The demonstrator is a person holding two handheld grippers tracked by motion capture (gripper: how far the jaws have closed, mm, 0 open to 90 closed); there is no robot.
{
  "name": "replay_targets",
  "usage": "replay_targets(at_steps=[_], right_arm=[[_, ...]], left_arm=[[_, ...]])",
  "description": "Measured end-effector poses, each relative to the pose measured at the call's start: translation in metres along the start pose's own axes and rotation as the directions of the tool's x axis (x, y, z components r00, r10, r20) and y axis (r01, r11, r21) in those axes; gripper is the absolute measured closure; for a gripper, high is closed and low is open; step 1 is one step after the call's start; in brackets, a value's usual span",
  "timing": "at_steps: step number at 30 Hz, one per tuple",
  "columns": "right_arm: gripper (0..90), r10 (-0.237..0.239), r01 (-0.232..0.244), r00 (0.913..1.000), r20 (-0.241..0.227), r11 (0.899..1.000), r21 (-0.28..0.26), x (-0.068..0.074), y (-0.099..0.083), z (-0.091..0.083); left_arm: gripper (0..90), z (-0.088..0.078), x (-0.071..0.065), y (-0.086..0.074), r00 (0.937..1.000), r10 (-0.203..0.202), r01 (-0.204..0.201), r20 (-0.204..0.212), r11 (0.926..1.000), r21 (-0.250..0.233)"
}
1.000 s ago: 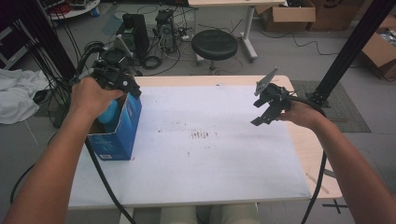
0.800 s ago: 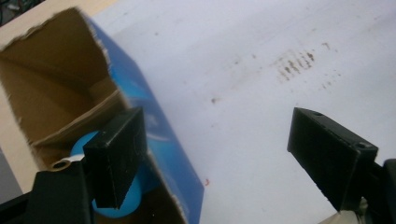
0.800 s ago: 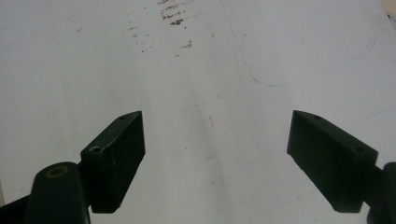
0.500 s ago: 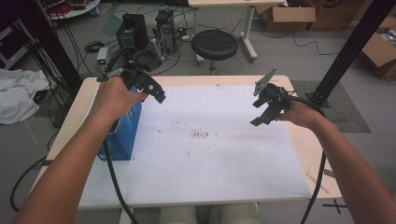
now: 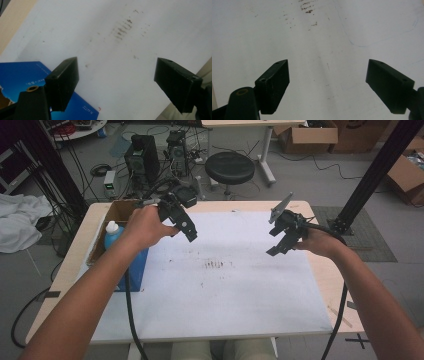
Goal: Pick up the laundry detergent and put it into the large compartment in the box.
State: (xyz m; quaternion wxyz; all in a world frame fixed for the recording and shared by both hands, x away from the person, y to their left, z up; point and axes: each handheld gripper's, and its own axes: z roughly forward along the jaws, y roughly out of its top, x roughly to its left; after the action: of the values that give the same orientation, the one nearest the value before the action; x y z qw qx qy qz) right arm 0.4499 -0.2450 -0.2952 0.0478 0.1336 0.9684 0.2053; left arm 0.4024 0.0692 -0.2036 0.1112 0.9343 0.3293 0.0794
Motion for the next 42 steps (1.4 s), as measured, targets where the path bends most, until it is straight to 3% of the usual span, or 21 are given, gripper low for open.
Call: replay_targets(at_steps=[1, 2, 5, 10, 13, 17, 27, 42], right_arm=[[18.7, 0.000, 0.000, 1.0000, 0.000, 1.000, 0.000, 0.000, 0.000, 0.000], [18.7, 0.002, -0.002, 1.0000, -0.001, 1.000, 0.000, 0.000, 0.000, 0.000], [18.6, 0.001, -0.001, 1.0000, -0.002, 1.000, 0.001, 0.000, 0.001, 0.001], [18.6, 0.000, 0.000, 1.0000, -0.006, 1.000, 0.005, 0.001, 0.003, 0.003], [18.6, -0.003, 0.003, 1.0000, -0.007, 1.000, 0.004, 0.001, 0.004, 0.004], [18.6, -0.003, 0.003, 0.9999, -0.010, 1.000, 0.007, 0.002, 0.005, 0.005], [18.6, -0.008, 0.008, 0.9999, -0.012, 1.000, 0.010, 0.002, 0.007, 0.007], [18.5, -0.013, 0.013, 0.9999, -0.010, 1.000, 0.010, 0.004, 0.008, 0.005]], left_arm=[[20.7, 0.000, 0.000, 0.000, 1.0000, 0.000, 0.000, 0.000, 1.0000, 0.000], [20.6, 0.003, -0.005, 0.004, 0.9994, 0.034, -0.034, 0.008, 0.9993, 0.016], [20.4, 0.007, -0.012, 0.009, 0.9962, 0.084, -0.084, 0.023, 0.9961, 0.027], [20.6, 0.012, -0.023, 0.016, 0.9870, 0.153, -0.155, 0.047, 0.9875, 0.030], [20.6, 0.013, -0.026, 0.017, 0.9829, 0.174, -0.176, 0.060, 0.9839, 0.029], [20.8, 0.019, -0.036, 0.019, 0.9696, 0.231, -0.234, 0.081, 0.9715, 0.036], [21.0, 0.028, -0.040, 0.020, 0.9594, 0.266, -0.270, 0.094, 0.9625, 0.030], [21.2, 0.028, -0.039, 0.019, 0.9640, 0.248, -0.251, 0.097, 0.9678, 0.021]])
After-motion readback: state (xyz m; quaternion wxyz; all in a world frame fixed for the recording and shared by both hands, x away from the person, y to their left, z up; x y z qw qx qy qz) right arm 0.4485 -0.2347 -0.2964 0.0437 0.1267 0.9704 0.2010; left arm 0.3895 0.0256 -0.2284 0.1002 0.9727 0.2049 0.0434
